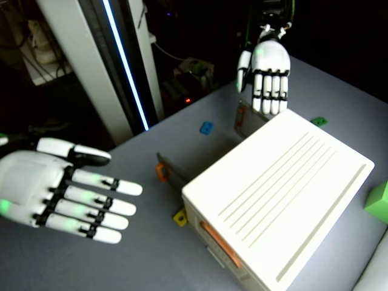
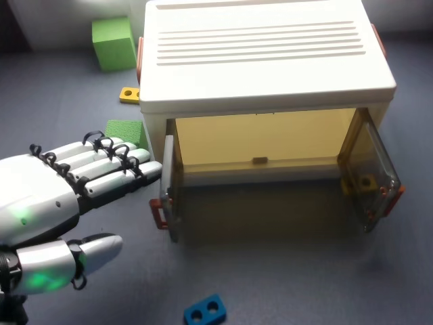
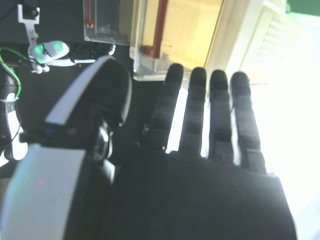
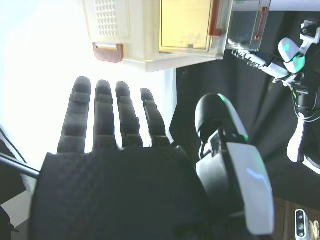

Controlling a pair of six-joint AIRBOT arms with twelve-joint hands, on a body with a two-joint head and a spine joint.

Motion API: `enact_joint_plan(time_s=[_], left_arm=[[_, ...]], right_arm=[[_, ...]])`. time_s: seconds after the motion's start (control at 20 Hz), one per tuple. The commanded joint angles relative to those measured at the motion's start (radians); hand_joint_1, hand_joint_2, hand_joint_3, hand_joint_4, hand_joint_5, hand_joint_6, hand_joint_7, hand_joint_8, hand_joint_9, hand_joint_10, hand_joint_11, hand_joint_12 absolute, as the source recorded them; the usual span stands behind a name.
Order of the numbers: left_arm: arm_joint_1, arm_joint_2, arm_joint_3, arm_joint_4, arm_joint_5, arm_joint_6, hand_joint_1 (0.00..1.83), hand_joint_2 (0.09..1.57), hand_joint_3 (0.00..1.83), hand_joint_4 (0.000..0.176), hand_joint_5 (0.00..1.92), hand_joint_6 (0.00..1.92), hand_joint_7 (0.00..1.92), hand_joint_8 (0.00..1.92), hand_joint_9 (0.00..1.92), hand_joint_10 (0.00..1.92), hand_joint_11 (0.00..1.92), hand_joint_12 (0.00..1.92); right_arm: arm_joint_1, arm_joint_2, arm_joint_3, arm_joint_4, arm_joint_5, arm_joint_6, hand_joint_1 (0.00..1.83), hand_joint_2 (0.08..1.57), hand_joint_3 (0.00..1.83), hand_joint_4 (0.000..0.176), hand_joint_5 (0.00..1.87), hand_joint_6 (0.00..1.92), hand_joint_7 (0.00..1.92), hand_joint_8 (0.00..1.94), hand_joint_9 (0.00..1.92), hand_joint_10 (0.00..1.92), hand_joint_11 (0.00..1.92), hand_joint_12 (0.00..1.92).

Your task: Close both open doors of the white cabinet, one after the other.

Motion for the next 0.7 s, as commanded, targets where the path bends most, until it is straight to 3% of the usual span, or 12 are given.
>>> enact_joint_plan(time_s=[0.0, 0.2, 0.65], left_arm=[[-0.011, -0.008, 0.003, -0.009, -0.109, -0.007, 0.00, 1.57, 0.15, 0.000, 0.01, 0.00, 0.00, 0.00, 0.00, 0.00, 0.00, 0.07], [-0.030, -0.017, 0.009, 0.002, -0.096, -0.009, 0.00, 1.57, 0.14, 0.000, 0.00, 0.00, 0.00, 0.00, 0.00, 0.00, 0.00, 0.05], [-0.097, -0.051, 0.032, 0.070, -0.048, -0.046, 0.00, 1.57, 0.13, 0.000, 0.01, 0.00, 0.00, 0.00, 0.00, 0.00, 0.02, 0.05]], right_arm=[[0.006, -0.001, 0.008, 0.031, 0.115, 0.008, 0.02, 1.37, 0.00, 0.049, 0.00, 0.00, 0.00, 0.00, 0.00, 0.00, 0.00, 0.00], [0.006, -0.001, 0.008, 0.031, 0.115, 0.012, 0.00, 1.36, 0.00, 0.063, 0.00, 0.00, 0.00, 0.00, 0.00, 0.00, 0.01, 0.00], [0.006, -0.002, 0.008, 0.032, 0.115, 0.013, 0.00, 1.37, 0.00, 0.060, 0.00, 0.00, 0.00, 0.00, 0.00, 0.00, 0.03, 0.01]])
